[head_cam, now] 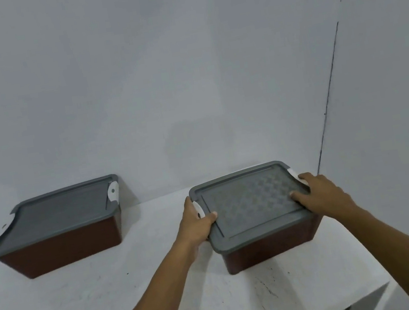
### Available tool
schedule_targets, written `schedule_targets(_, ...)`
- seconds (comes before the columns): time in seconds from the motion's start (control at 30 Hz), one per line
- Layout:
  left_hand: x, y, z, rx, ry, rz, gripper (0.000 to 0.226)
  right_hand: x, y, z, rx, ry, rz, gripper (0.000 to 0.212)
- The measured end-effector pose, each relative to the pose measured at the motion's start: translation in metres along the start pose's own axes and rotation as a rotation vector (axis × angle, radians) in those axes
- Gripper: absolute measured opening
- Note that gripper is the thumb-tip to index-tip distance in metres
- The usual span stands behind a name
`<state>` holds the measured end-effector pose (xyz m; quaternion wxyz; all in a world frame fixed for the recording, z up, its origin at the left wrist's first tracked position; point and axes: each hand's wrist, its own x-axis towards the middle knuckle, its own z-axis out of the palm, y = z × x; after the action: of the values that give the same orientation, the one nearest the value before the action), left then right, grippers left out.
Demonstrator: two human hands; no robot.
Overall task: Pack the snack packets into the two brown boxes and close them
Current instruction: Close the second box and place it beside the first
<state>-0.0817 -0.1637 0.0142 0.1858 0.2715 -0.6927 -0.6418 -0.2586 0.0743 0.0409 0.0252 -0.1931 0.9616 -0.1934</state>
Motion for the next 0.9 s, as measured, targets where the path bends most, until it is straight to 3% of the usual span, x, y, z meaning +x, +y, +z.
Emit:
schedule_targets(0.07,-0.008,0.0,-0.019,0.026,0.035,0.016,0.059,0.002,-0.006,0.004,0.088,-0.064,-0.026,0.064)
schedule_targets(0.27,-0.036,-0.011,-0.102,-0.013,0.132,0.046,0.044,-0.003,-0.054,0.027,0.127,-0.131,-0.249,0.041)
schedule_targets(0.33,-0.047,-0.019,-0.128,-0.034,0.215,0.024,0.043,-0.008,-0.071,0.042,0.266,-0.175,-0.3,0.038)
schedule_targets(0.5,-0.069,-0.042,-0.174,0.088,0.369,-0.03,0.043,-0.02,-0.1,0.073,0.818,-0.266,-0.106,0.041)
schedule_targets(0.63,-0.083,-0.052,-0.175,-0.054,0.396,-0.102,0.04,-0.026,-0.106,0.07,1.005,-0.281,-0.046,0.035)
schedule_targets(0.7,-0.084,-0.053,-0.168,-0.118,0.404,-0.091,0.051,-0.029,-0.108,0.069,1.023,-0.312,-0.027,0.045)
schedule_targets(0.8,-0.079,-0.041,-0.151,-0.153,0.387,-0.056,0.092,-0.034,-0.113,0.06,1.087,-0.367,0.035,0.06)
schedule_targets(0.9,-0.068,-0.013,-0.144,-0.233,0.578,-0.064,0.102,-0.033,-0.122,0.037,1.174,-0.391,0.09,0.064)
